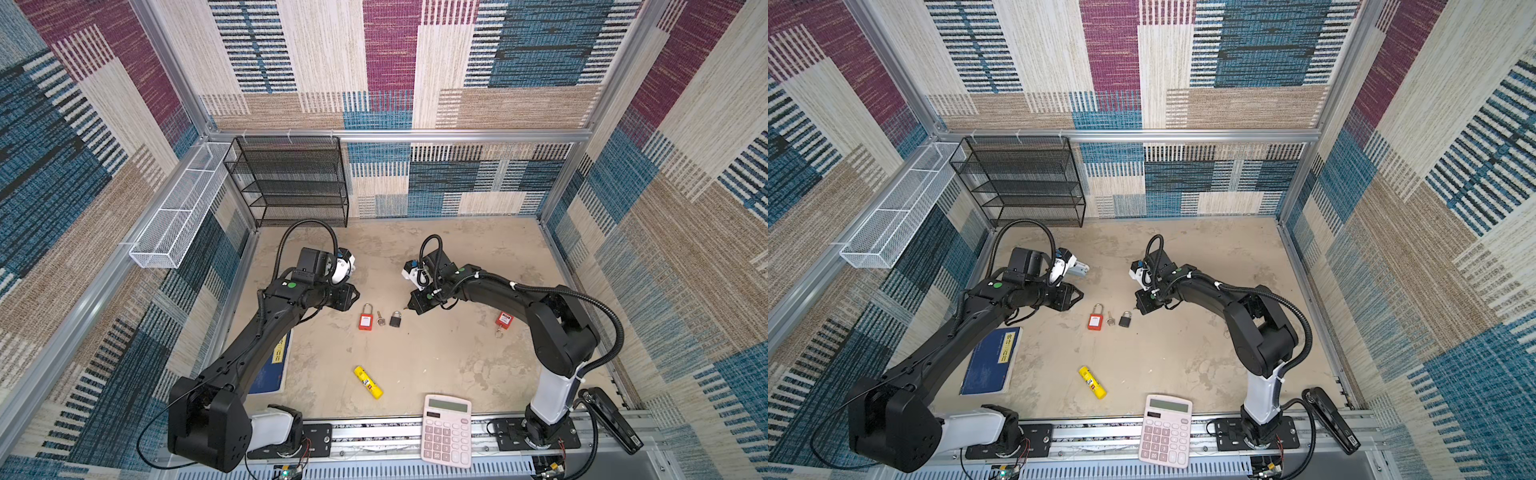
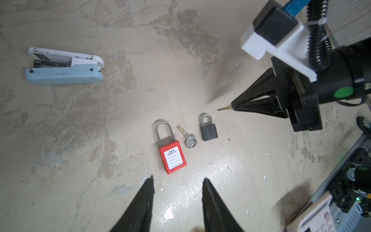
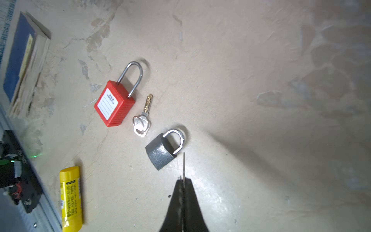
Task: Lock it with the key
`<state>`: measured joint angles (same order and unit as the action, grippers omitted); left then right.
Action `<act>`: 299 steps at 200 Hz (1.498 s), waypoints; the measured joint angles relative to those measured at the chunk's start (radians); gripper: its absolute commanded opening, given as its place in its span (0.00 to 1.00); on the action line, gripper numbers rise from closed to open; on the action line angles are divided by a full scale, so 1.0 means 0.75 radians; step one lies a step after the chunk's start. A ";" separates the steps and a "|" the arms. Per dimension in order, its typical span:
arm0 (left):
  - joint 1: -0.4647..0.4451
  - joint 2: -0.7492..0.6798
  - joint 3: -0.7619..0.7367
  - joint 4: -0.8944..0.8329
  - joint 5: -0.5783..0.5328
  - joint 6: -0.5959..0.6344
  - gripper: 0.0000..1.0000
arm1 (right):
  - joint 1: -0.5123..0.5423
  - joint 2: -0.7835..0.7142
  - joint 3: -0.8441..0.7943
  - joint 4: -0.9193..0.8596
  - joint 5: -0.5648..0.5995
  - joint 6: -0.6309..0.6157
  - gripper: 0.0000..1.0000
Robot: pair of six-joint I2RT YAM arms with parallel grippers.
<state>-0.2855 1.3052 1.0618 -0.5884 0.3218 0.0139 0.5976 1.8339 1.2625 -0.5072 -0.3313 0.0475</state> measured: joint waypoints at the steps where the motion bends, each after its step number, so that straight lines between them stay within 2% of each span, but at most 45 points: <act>1: 0.000 0.000 0.000 0.000 0.000 0.000 0.42 | 0.002 0.000 -0.001 -0.001 0.004 -0.001 0.00; 91: 0.025 -0.063 -0.020 -0.019 -0.002 -0.003 0.43 | 0.165 -0.009 0.000 -0.035 0.484 -0.112 0.00; 173: 0.179 -0.191 -0.091 -0.074 0.013 -0.049 0.44 | 0.365 0.013 -0.053 -0.008 0.886 -0.210 0.00; 210: 0.203 -0.227 -0.112 -0.080 0.034 -0.054 0.44 | 0.424 0.036 -0.058 0.033 1.015 -0.244 0.00; 242: 0.212 -0.240 -0.120 -0.095 0.035 -0.054 0.44 | 0.444 0.082 -0.049 0.052 1.046 -0.271 0.00; 279: 0.215 -0.246 -0.121 -0.098 0.042 -0.054 0.44 | 0.454 0.102 -0.035 0.052 1.039 -0.300 0.13; 293: 0.215 -0.249 -0.121 -0.098 0.051 -0.054 0.44 | 0.460 0.102 -0.034 0.051 1.032 -0.304 0.20; 299: 0.215 -0.251 -0.121 -0.098 0.057 -0.054 0.44 | 0.461 0.102 -0.034 0.050 1.021 -0.304 0.28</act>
<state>-0.1246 1.1168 0.9714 -0.6621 0.3649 -0.0265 0.9432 1.9106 1.2369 -0.4694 0.4347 -0.1802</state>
